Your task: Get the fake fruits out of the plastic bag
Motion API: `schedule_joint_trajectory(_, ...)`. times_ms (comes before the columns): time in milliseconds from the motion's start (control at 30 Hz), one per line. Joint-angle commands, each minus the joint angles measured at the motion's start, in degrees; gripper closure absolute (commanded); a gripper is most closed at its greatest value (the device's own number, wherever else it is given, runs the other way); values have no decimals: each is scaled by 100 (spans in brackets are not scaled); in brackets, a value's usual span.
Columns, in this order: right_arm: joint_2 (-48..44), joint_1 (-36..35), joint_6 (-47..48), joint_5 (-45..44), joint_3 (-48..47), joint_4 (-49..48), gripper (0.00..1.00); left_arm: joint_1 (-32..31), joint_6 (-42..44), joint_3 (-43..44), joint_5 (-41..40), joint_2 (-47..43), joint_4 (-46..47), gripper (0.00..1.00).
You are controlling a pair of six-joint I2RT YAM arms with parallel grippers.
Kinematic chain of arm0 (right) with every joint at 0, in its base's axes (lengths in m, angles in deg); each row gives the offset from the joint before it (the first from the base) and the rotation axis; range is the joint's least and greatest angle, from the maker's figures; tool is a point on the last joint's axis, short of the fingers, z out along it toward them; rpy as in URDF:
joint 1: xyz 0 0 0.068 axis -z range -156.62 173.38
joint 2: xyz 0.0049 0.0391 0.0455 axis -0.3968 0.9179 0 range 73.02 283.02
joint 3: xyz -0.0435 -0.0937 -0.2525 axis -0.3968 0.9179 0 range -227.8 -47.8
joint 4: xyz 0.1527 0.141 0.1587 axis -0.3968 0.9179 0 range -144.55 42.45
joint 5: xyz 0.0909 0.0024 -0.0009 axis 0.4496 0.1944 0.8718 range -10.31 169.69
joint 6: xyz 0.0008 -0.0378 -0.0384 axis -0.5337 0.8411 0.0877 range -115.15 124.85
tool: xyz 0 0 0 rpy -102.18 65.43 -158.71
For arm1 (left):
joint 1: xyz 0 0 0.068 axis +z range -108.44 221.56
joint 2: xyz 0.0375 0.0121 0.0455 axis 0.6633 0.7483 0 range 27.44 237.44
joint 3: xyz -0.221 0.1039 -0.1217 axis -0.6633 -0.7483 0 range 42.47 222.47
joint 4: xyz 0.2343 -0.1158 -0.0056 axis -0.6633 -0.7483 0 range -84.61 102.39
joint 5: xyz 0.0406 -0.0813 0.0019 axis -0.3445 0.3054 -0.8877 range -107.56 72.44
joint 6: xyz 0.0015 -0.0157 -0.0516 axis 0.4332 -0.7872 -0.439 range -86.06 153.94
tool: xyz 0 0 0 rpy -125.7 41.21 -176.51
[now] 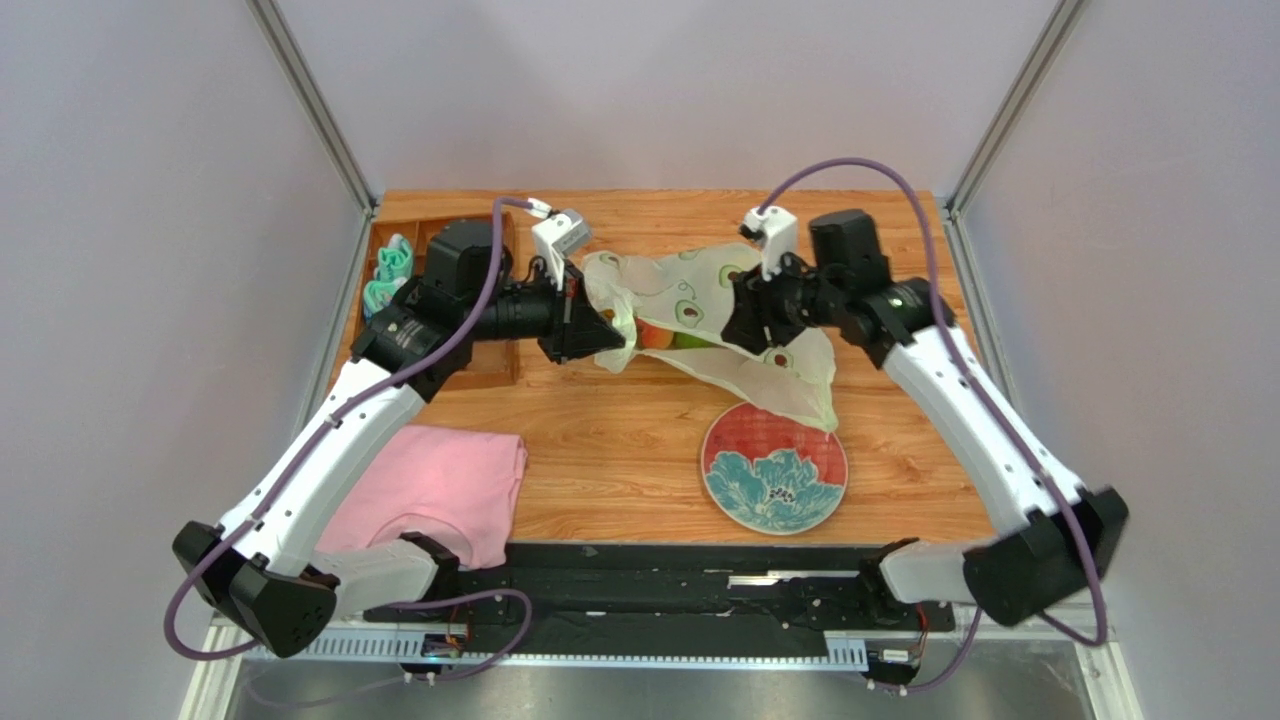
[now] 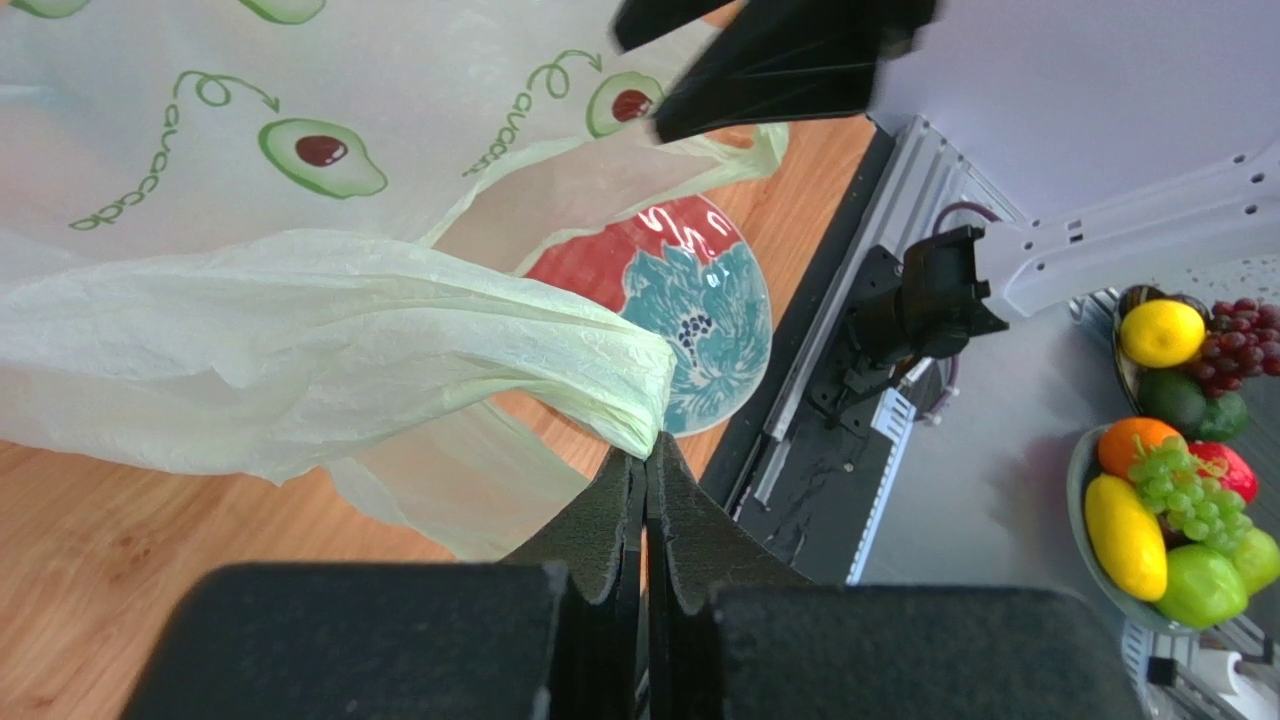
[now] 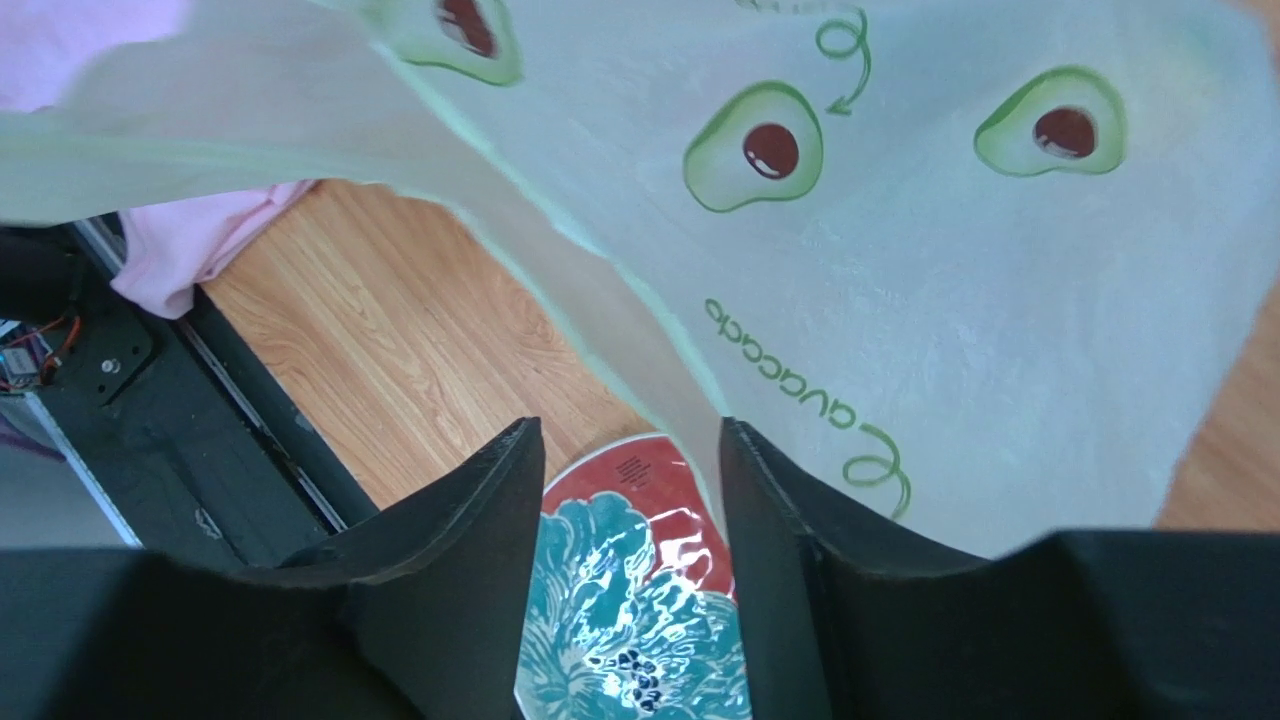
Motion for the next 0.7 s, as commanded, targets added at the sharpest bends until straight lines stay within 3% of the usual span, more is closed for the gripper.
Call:
schedule_joint_trajectory(0, 984, -309, -594, -388, -366, -566, 52, 165, -109, -128, 225, -351, 98, 100)
schedule_joint_trajectory(200, 2109, -538, -1033, -238, -1123, -487, 63, 446, -188, -242, 313, -466, 212, 100)
schedule_joint_trajectory(267, 2155, -574, -1218, -334, -1167, -487, 69, 499, -197, -260, 339, -448, 300, 100)
schedule_joint_trajectory(433, 1813, -855, -1262, -335, -1080, -478, 68, 561, -285, -225, 392, -387, 344, 100)
schedule_joint_trajectory(600, 1619, -1162, -1095, -282, -685, -320, 100, 578, -382, -137, 462, -264, 449, 100)
schedule_joint_trajectory(667, 1601, -1189, -1148, -474, -500, -276, 100, 587, -399, -110, 480, -202, 476, 100)
